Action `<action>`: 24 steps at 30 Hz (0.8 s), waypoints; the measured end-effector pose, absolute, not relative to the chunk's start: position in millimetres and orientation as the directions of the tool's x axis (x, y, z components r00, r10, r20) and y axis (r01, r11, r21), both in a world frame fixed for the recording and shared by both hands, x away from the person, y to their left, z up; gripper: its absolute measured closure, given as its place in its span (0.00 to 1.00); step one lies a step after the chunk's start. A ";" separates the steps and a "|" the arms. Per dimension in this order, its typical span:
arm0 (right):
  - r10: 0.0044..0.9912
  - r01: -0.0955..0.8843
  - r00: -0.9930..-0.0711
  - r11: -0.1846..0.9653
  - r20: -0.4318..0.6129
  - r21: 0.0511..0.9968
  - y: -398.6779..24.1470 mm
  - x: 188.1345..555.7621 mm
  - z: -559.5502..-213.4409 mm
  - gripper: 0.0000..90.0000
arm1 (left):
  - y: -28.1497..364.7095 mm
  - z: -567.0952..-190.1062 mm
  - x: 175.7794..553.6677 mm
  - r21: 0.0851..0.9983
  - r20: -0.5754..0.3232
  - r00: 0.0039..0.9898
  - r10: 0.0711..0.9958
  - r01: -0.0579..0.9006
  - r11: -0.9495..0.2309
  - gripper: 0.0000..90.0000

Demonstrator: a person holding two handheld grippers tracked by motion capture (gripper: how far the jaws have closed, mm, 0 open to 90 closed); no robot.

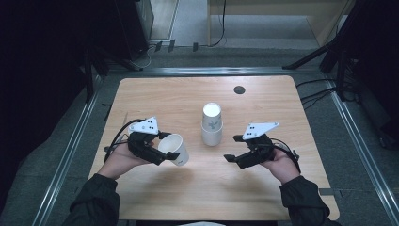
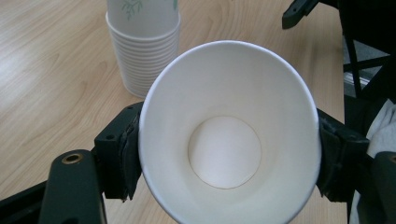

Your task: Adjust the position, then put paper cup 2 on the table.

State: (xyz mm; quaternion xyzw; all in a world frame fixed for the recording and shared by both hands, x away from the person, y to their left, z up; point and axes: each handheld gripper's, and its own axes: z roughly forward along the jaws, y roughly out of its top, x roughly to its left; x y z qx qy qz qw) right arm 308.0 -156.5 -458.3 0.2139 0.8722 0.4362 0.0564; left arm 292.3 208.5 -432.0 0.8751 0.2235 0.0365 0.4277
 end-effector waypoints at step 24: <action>0.481 0.354 -0.873 0.502 0.086 0.789 -176.2 322.3 -460.3 0.24 | 261.0 -438.2 290.1 0.746 -0.113 0.877 0.467 0.385 -0.543 0.26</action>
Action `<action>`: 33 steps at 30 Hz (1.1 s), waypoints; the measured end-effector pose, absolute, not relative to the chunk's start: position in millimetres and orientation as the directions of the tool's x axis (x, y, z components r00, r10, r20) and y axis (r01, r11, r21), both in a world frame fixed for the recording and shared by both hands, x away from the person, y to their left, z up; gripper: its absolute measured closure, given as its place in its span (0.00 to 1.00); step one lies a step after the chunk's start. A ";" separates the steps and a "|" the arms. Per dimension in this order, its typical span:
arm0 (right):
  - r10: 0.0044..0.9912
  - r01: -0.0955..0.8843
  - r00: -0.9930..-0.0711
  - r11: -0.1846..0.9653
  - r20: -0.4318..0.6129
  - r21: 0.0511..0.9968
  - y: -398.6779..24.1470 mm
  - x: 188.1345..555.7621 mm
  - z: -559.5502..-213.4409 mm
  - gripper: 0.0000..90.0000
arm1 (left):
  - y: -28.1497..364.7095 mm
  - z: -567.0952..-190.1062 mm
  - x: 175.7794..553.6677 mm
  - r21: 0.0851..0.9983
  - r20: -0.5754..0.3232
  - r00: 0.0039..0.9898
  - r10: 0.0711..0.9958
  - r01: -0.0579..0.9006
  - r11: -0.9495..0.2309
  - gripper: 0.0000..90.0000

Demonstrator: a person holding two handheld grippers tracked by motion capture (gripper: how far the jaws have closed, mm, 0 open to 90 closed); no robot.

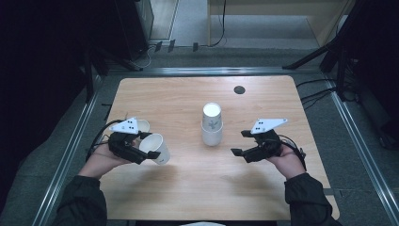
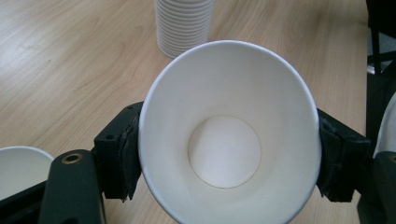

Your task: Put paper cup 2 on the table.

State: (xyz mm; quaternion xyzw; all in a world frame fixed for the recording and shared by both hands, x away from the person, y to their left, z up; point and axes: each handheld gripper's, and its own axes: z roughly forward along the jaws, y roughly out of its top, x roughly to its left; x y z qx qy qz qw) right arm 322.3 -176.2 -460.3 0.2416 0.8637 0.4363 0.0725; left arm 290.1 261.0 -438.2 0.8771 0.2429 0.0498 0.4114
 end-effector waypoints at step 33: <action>0.527 0.391 -0.845 0.499 0.088 0.773 -187.4 327.1 -463.7 0.24 | 310.3 -471.4 296.6 0.638 -0.108 0.836 0.537 0.473 -0.608 0.25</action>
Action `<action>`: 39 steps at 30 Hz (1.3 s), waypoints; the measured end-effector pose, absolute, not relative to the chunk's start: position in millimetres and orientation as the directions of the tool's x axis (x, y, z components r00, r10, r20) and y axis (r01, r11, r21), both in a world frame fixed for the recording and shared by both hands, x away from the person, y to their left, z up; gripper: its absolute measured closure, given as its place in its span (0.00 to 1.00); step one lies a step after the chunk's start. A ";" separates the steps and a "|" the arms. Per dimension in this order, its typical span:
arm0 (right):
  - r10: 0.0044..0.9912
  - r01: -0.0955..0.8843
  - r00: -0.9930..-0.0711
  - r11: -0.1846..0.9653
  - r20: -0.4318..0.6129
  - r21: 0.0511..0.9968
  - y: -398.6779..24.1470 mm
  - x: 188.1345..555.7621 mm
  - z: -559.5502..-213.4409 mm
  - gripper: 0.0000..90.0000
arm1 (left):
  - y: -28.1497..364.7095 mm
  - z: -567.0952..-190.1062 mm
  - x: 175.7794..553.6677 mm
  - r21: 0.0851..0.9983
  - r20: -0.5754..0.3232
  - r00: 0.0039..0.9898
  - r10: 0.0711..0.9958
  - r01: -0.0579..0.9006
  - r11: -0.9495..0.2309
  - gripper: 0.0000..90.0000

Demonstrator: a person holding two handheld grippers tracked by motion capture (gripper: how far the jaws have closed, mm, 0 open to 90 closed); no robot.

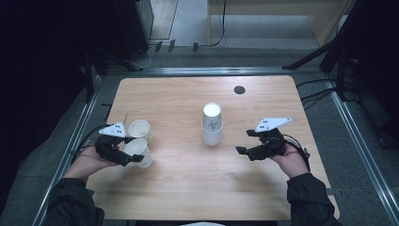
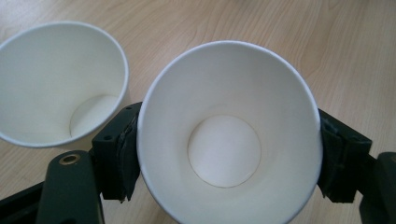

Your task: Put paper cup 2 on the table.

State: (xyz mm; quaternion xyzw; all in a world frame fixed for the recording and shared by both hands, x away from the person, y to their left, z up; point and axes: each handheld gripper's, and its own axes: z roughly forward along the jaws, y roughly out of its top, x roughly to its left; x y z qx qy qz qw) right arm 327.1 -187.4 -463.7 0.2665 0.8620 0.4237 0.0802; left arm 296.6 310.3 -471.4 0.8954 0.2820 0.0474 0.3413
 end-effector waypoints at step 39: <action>0.526 0.388 -0.846 0.493 0.088 0.779 -189.1 328.2 -463.3 0.24 | 307.2 -488.0 298.8 0.580 -0.132 0.826 0.548 0.513 -0.633 0.15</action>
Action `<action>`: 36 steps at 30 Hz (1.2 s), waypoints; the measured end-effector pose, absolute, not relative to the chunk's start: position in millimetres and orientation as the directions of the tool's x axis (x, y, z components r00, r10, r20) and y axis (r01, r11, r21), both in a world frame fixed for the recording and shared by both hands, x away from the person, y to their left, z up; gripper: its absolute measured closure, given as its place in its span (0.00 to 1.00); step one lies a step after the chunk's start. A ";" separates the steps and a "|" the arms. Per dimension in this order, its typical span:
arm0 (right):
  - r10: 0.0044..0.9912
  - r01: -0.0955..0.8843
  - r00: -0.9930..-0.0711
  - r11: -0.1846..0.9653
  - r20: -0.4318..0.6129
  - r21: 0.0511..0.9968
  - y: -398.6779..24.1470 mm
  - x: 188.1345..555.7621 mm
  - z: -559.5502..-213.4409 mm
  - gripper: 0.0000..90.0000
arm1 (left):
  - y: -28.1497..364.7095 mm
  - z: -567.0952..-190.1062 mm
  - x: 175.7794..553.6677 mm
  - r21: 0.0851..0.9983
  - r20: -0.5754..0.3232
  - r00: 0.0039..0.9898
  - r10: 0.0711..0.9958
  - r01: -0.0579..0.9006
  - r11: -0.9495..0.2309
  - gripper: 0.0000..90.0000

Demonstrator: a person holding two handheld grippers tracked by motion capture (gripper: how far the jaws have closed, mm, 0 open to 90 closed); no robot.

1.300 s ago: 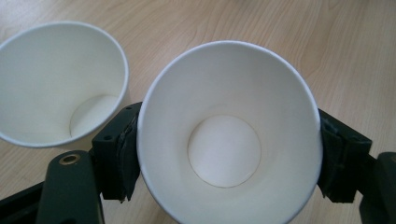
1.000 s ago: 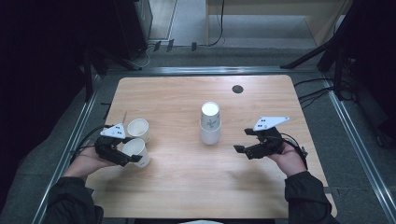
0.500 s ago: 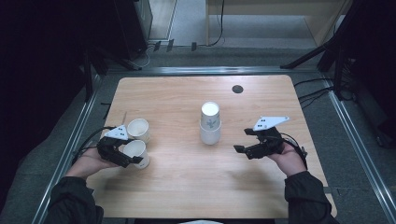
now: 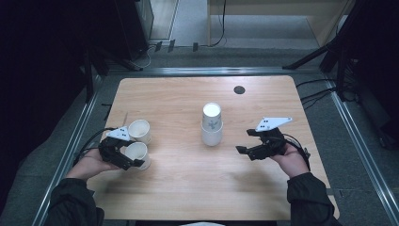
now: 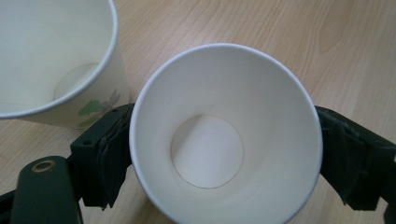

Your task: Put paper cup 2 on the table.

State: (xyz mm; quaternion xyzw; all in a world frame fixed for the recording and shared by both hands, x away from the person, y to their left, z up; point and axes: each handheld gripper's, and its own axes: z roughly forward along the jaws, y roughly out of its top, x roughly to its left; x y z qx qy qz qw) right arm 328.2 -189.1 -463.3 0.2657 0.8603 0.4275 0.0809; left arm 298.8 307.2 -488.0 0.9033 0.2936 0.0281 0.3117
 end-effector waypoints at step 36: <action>0.498 0.387 -0.862 0.527 0.095 0.757 -179.3 327.7 -468.3 0.24 | 313.2 -439.7 303.3 0.694 -0.198 0.748 0.633 0.563 -0.449 0.16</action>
